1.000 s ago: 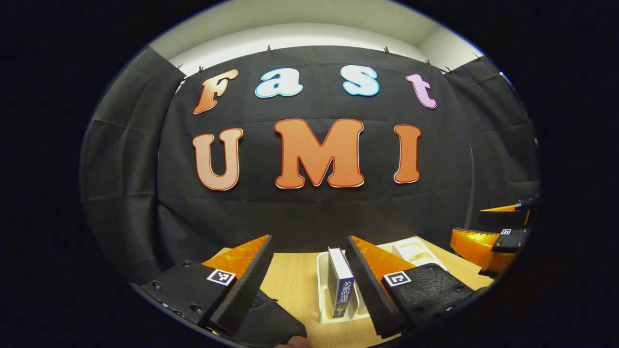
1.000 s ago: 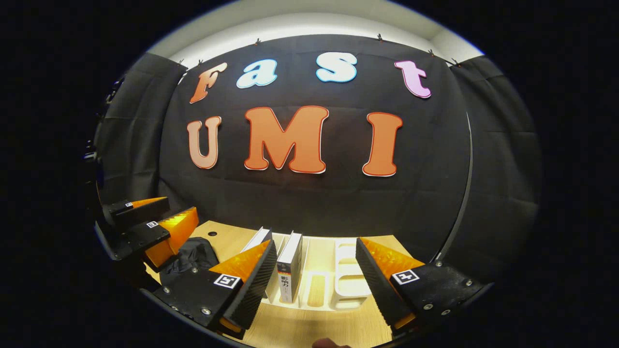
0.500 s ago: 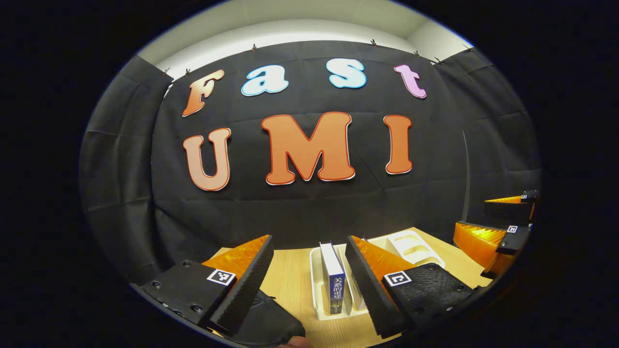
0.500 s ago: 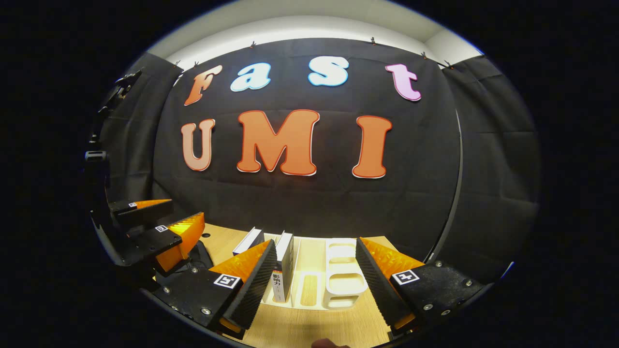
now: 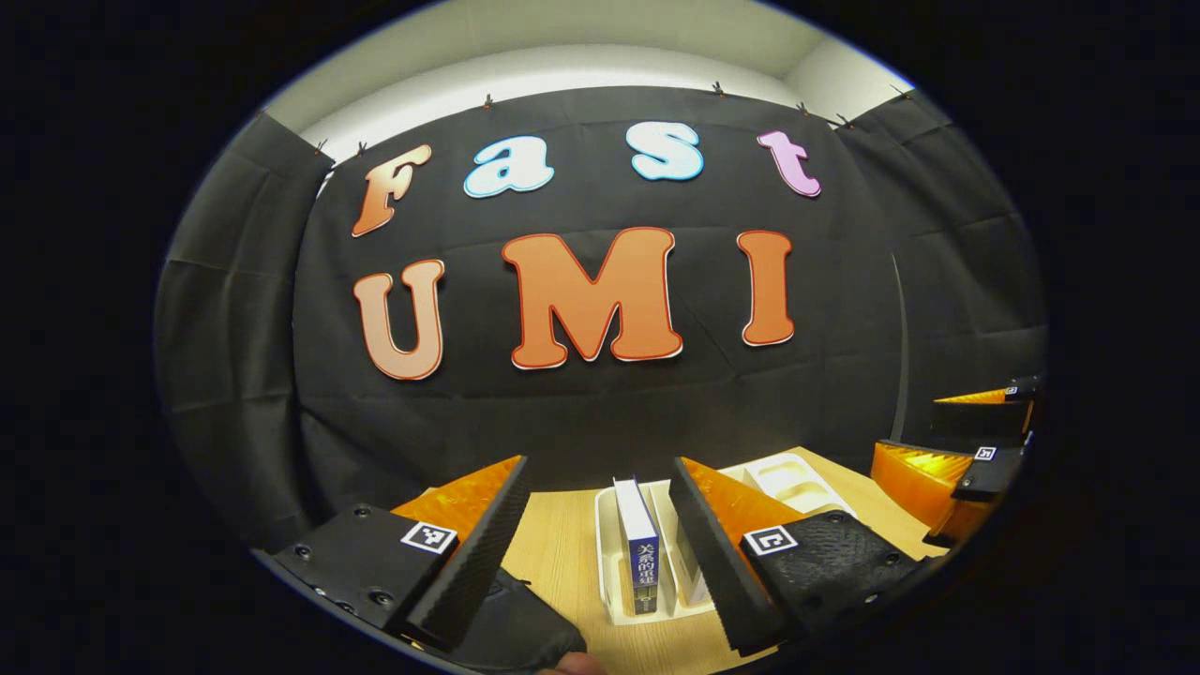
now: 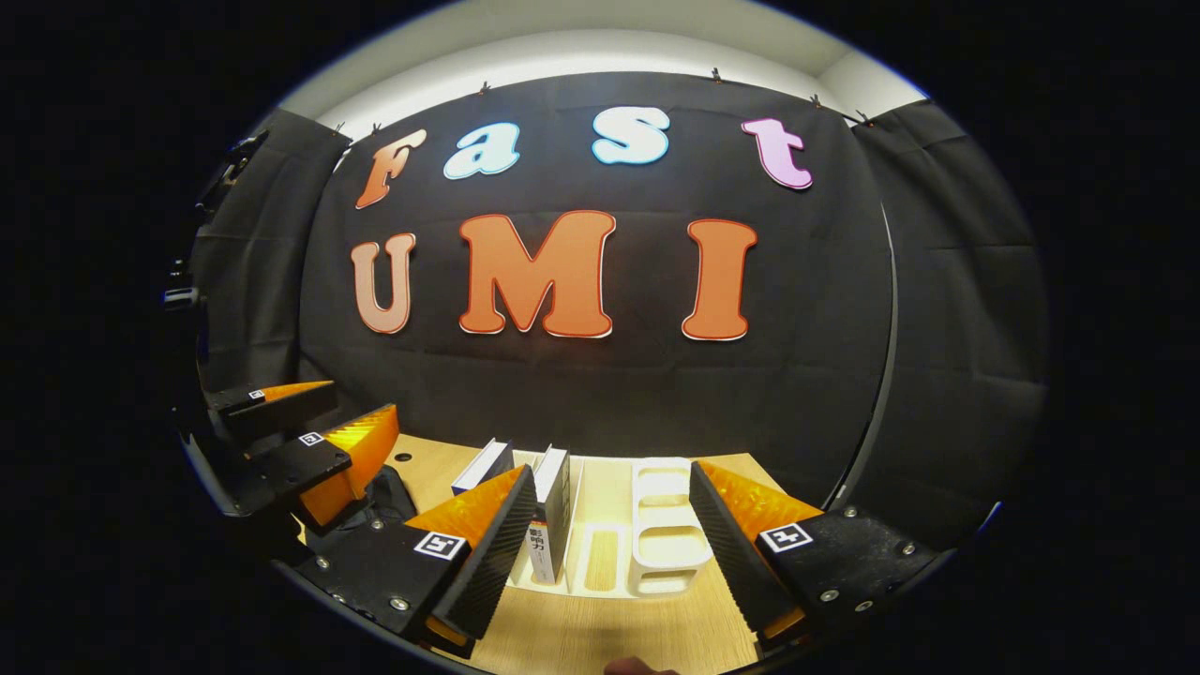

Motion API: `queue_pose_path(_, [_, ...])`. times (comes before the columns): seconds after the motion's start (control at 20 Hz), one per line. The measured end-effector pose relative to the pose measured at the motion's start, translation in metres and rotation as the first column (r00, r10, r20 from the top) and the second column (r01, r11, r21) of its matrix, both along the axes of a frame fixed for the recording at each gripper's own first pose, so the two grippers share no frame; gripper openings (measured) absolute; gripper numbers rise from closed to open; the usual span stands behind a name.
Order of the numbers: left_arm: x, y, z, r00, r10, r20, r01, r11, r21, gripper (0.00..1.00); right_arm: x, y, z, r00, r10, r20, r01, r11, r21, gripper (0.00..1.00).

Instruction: Open the schoolbag, grab two books from the bookshelf and put them into the schoolbag.

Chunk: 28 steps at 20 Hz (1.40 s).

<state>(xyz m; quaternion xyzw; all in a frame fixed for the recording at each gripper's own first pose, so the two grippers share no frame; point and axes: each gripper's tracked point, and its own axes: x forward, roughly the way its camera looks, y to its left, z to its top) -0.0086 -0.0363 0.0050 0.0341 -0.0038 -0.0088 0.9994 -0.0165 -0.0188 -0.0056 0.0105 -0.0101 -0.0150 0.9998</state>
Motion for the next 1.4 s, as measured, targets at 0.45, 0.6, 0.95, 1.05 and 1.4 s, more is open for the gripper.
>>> queue_pose_path(0.45, [-0.001, 0.013, -0.002, 0.999, 0.036, 0.008, -0.036, 0.999, 0.037, 0.95, 0.005, 0.000, -0.002, 1.000, 0.007, -0.003, -0.007, 1.000, -0.017, 0.98])
queue_pose_path(0.6, [-0.001, 0.016, -0.010, 0.999, 0.050, -0.009, -0.049, 0.996, 0.077, 0.95, 0.009, -0.009, -0.004, 1.000, -0.006, -0.004, 0.005, 1.000, -0.030, 0.98])
queue_pose_path(0.95, [-0.003, 0.022, -0.062, 0.992, 0.079, -0.102, -0.059, 0.982, 0.179, 0.95, 0.019, -0.020, 0.003, 1.000, 0.002, 0.021, -0.001, 1.000, -0.030, 0.98])
queue_pose_path(1.05, [-0.006, 0.028, -0.087, 0.984, 0.097, -0.148, -0.060, 0.970, 0.234, 0.95, 0.023, -0.021, 0.003, 1.000, 0.004, 0.022, -0.004, 0.999, -0.039, 0.98])
queue_pose_path(1.4, [-0.012, 0.044, -0.169, 0.938, 0.186, -0.292, -0.042, 0.898, 0.437, 0.98, 0.030, -0.023, -0.005, 0.999, 0.030, 0.018, -0.029, 0.997, -0.075, 0.98])
